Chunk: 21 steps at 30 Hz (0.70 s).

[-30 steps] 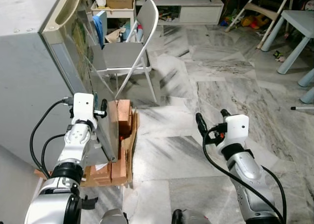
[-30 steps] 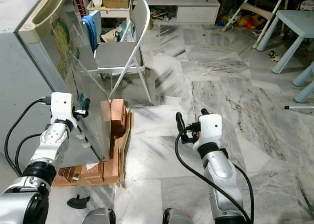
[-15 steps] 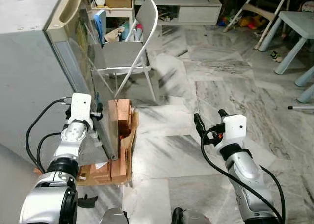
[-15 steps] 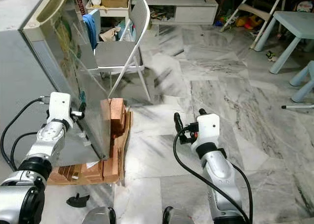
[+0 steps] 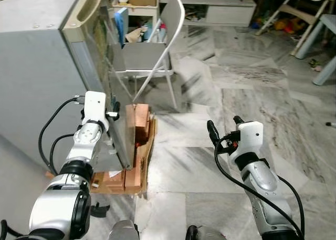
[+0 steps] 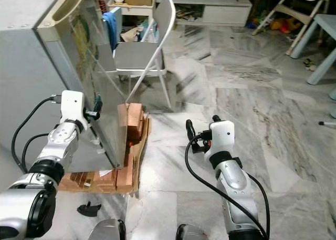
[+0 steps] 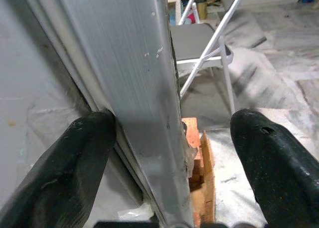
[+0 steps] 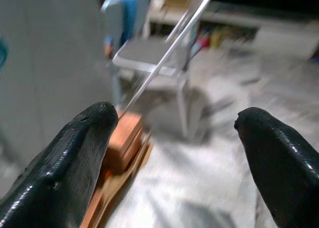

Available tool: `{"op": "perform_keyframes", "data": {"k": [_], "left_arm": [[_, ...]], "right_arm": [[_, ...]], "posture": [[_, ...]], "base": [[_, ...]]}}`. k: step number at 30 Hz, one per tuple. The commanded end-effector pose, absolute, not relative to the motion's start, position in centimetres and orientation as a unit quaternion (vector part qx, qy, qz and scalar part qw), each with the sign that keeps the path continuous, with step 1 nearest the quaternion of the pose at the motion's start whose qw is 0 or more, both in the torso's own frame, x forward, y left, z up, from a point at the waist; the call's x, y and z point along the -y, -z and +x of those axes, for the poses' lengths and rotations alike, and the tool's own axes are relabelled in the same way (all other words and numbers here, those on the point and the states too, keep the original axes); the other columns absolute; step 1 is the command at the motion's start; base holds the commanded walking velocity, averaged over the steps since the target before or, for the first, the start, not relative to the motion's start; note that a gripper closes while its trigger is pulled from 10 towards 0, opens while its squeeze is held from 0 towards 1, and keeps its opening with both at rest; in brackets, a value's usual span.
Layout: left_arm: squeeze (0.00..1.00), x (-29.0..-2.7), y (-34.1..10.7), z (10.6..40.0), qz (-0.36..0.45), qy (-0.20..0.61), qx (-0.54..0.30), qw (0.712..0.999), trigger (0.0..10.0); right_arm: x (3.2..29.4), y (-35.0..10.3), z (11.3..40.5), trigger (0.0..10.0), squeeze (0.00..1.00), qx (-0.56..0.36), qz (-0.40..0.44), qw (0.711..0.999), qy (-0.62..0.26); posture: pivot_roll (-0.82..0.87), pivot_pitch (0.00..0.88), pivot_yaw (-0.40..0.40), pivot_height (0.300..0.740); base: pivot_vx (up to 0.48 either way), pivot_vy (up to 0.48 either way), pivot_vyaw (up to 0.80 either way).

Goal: Restocking fridge

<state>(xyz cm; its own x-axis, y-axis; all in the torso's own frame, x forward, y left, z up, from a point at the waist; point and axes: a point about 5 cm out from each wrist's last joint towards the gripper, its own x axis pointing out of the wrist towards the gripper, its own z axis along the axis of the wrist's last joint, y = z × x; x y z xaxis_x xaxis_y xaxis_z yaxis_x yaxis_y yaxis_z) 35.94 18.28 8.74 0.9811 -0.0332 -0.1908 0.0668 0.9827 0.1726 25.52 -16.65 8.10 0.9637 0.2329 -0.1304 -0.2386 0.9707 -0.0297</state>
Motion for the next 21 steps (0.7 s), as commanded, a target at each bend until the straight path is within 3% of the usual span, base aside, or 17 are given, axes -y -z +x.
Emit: {"op": "perform_keyframes", "data": {"k": [1,5,8,9,11,12,13,14,16,21], "left_arm": [[0.00,-16.5,-13.3,38.1,0.106,0.062,-0.009,0.992,10.0],[0.00,-13.0,-16.8,39.5,0.079,0.114,0.039,0.990,10.0],[0.00,-6.7,-19.5,39.1,0.071,0.231,0.094,0.966,10.0],[0.00,-1.1,-21.1,37.4,0.032,0.335,0.127,0.933,10.0],[0.00,4.2,-22.3,34.0,-0.009,0.448,0.153,0.881,10.0],[0.00,5.5,-22.6,32.8,-0.025,0.480,0.158,0.863,10.0],[0.00,5.5,-22.6,32.8,-0.025,0.480,0.158,0.863,10.0],[0.00,6.7,-22.2,31.1,-0.034,0.518,0.161,0.840,10.0],[0.00,6.2,-21.2,31.2,-0.028,0.519,0.151,0.841,10.0],[0.00,-0.6,-18.3,35.3,0.018,0.398,0.105,0.911,10.0]], "right_arm": [[17.2,-6.8,24.7,10.0,0.00,-0.123,-0.038,0.983,-0.132],[18.9,-4.9,22.2,10.0,0.00,-0.198,-0.037,0.970,-0.137],[19.9,-3.9,20.9,10.0,0.00,-0.230,-0.035,0.963,-0.134],[20.2,-3.6,20.6,10.0,0.00,-0.240,-0.029,0.962,-0.127],[20.1,-3.7,20.8,10.0,0.00,-0.242,-0.029,0.962,-0.127],[20.0,-3.7,20.9,10.0,0.00,-0.242,-0.032,0.961,-0.130],[20.0,-3.7,20.9,10.0,0.00,-0.242,-0.032,0.961,-0.130],[19.8,-3.8,21.1,10.0,0.00,-0.243,-0.045,0.959,-0.141],[19.6,-3.8,21.1,10.0,0.00,-0.245,-0.049,0.957,-0.146],[19.7,-3.1,21.0,10.0,0.00,-0.252,-0.039,0.956,-0.143]], "posture": [[0.01,0.000,0.000,0.740],[0.01,0.000,0.004,0.740],[0.01,0.000,0.008,0.740],[0.00,0.000,0.012,0.740],[0.00,0.000,0.016,0.740],[-0.01,0.000,0.018,0.740],[-0.01,0.000,0.018,0.740],[-0.01,0.000,0.018,0.740],[-0.01,0.000,0.017,0.740],[0.00,0.000,0.017,0.740]], "base": [[0.000,0.000,0.00],[0.000,0.000,0.00],[0.000,0.000,0.00],[0.000,0.000,0.00],[0.000,0.000,0.00],[0.000,0.000,0.00],[0.000,0.000,0.00],[0.000,0.000,0.00],[0.000,0.000,0.00],[0.000,0.000,0.00]]}}
